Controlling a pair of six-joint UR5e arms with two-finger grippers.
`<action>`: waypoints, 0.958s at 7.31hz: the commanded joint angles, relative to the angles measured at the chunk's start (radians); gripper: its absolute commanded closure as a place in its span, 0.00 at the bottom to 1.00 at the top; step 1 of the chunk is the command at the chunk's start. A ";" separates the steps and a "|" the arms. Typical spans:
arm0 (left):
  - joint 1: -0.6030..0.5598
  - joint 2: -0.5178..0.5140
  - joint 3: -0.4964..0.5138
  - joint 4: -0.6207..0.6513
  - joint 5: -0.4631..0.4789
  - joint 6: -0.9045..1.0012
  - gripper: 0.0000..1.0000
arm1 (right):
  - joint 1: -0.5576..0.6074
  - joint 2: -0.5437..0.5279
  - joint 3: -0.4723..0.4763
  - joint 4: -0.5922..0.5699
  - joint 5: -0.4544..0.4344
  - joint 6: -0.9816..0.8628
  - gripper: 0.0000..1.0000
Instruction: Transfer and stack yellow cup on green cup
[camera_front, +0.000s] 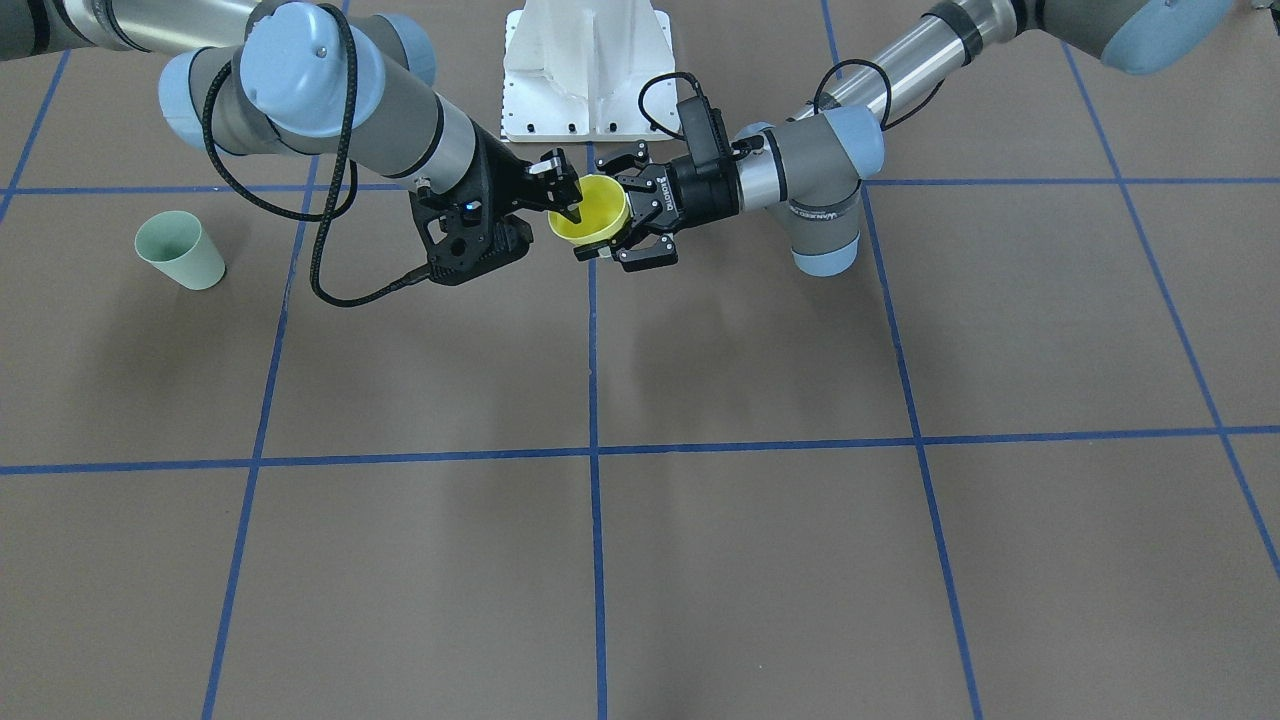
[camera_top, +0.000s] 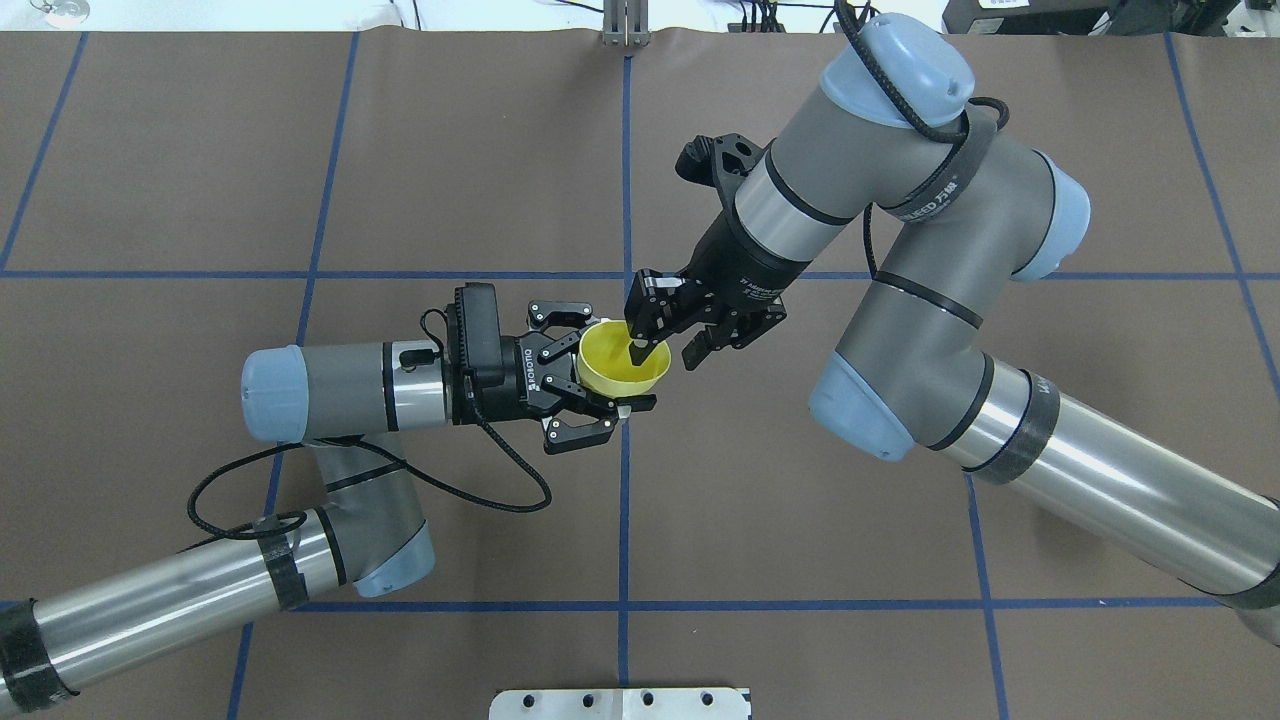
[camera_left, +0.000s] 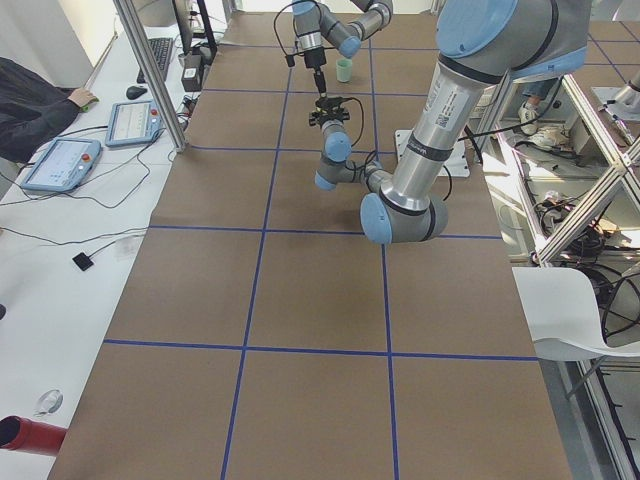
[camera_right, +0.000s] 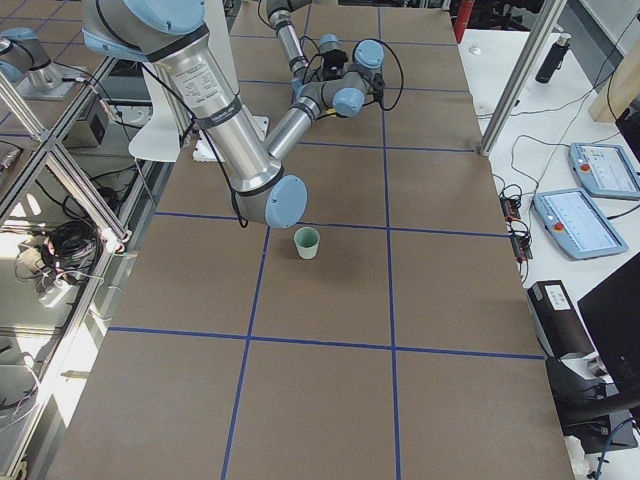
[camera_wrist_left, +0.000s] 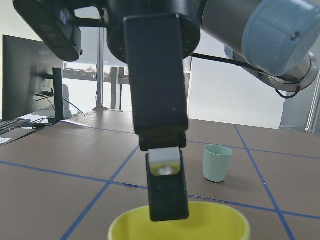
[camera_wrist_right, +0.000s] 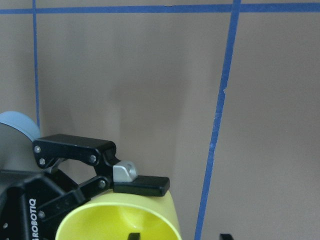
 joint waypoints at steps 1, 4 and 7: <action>0.000 -0.003 0.000 -0.001 0.000 0.000 1.00 | -0.005 0.000 0.000 0.000 0.000 0.000 0.43; 0.000 -0.002 0.000 -0.001 0.000 -0.002 1.00 | -0.005 -0.005 0.000 0.000 0.000 0.000 0.70; 0.000 -0.003 0.000 -0.001 0.000 -0.002 1.00 | -0.005 -0.005 0.000 0.002 0.000 0.000 0.97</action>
